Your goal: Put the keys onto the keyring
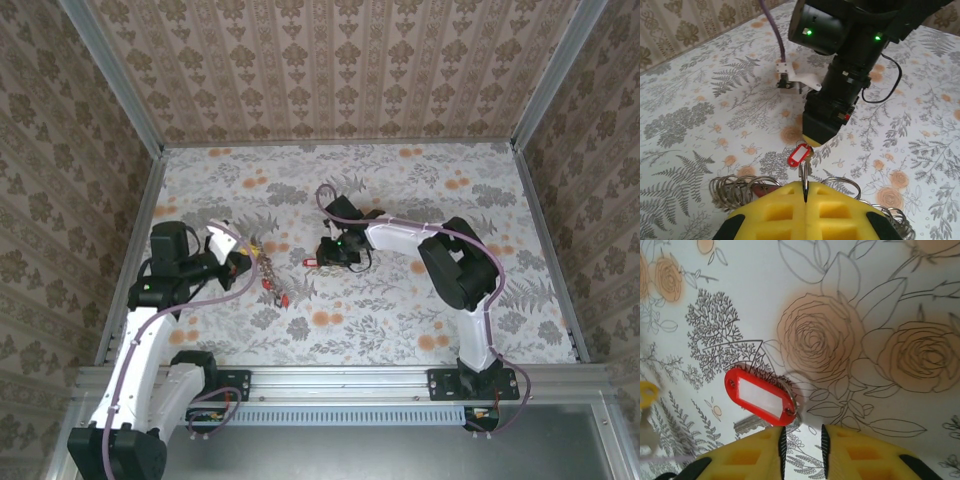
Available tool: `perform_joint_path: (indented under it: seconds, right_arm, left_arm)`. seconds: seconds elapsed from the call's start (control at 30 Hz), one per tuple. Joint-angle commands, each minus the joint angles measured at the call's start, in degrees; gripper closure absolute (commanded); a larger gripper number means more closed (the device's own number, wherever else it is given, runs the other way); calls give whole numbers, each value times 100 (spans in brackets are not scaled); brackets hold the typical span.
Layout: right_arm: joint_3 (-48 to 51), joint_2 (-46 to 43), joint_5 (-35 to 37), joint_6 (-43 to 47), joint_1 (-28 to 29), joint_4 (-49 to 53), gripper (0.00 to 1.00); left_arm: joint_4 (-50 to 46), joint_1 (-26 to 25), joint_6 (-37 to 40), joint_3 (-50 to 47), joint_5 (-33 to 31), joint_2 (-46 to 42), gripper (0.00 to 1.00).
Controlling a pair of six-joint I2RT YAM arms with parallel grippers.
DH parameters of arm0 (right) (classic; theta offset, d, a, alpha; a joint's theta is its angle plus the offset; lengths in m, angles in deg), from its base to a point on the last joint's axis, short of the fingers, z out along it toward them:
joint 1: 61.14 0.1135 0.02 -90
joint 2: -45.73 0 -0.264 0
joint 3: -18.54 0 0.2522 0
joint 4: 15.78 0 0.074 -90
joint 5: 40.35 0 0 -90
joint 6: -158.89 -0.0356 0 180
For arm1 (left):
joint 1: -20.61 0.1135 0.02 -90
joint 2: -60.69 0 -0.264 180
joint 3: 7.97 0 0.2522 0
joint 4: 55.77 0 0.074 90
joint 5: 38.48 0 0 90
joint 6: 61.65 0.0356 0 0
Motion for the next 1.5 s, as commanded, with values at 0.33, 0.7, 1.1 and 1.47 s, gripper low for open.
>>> perform_joint_path:
  seconds: [0.33, 0.7, 1.1, 1.47]
  right_arm:
    - [-617, 523, -393, 170, -89, 238, 74]
    - [-472, 502, -581, 148, -91, 81, 80]
    - [-105, 9, -774, 303, -94, -290, 98]
    - [1741, -2267, -1182, 1862, -89, -1625, 100]
  left_arm:
    - [28, -154, 57, -22, 290, -120, 100]
    - [15, -195, 137, -27, 445, -138, 100]
    - [-194, -360, 423, 20, 538, -116, 100]
    - [-260, -1365, 1187, 84, 324, -171, 100]
